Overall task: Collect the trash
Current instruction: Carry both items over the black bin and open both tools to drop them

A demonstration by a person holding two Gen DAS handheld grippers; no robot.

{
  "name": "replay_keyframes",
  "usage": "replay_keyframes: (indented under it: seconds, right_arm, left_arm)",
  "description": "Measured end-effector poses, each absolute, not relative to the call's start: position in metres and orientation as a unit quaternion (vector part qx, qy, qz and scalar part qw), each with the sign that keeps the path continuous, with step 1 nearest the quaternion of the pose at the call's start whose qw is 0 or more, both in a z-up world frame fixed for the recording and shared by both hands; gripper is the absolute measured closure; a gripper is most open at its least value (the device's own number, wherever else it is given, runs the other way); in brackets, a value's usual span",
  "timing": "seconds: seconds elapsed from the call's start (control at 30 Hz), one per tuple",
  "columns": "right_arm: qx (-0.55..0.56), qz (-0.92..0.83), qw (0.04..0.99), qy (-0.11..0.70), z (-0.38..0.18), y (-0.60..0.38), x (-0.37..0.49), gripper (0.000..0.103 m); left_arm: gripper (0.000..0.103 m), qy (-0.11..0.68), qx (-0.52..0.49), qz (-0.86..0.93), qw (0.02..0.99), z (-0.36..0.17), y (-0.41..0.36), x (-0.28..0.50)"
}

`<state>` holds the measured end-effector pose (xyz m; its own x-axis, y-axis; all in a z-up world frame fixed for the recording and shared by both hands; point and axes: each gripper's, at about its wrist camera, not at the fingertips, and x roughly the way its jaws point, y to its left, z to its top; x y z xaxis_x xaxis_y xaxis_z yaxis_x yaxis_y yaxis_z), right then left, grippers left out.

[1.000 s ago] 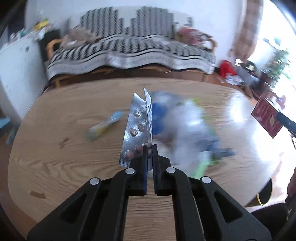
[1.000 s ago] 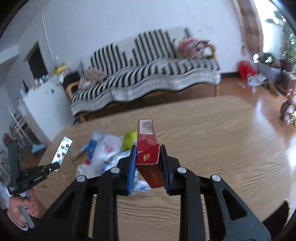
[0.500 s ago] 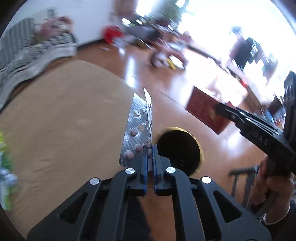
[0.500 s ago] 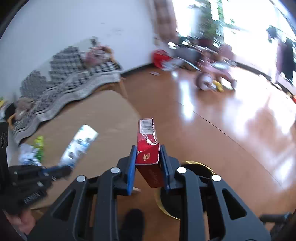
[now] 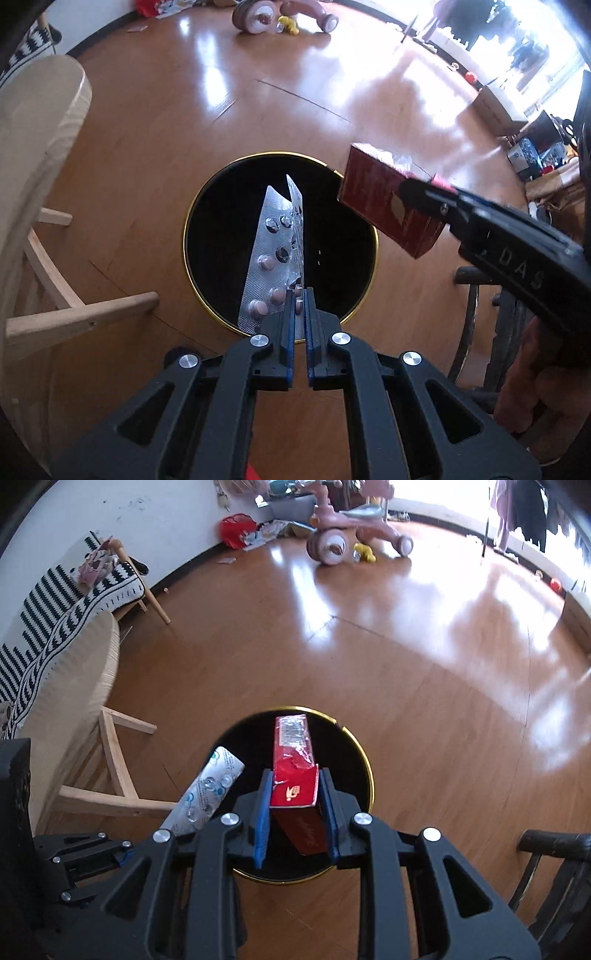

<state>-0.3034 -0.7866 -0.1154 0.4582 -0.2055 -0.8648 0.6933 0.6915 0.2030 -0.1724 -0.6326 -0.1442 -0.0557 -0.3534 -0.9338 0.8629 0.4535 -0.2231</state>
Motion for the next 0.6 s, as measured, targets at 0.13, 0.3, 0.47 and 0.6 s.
replay_keyframes:
  seconds: [0.13, 0.3, 0.47, 0.6]
  right_arm:
    - [0.288, -0.275, 0.805, 0.44, -0.127, -0.795, -0.301, 0.078]
    - [0.297, -0.275, 0.802, 0.438, -0.127, -0.8, -0.294, 0.057]
    - [0.302, -0.286, 0.81, 0.413, -0.103, -0.806, -0.297, 0.034]
    - [0.301, -0.286, 0.82, 0.394, -0.071, -0.8, -0.295, 0.031]
  left_arm:
    - [0.099, 0.55, 0.236, -0.469, 0.65, -0.148, -0.637, -0.172]
    - [0.08, 0.552, 0.225, -0.464, 0.655, -0.15, -0.642, -0.166]
    - [0.029, 0.535, 0.211, -0.462, 0.675, -0.129, -0.637, -0.162]
    - [0.025, 0.531, 0.182, -0.462, 0.687, -0.086, -0.62, -0.151]
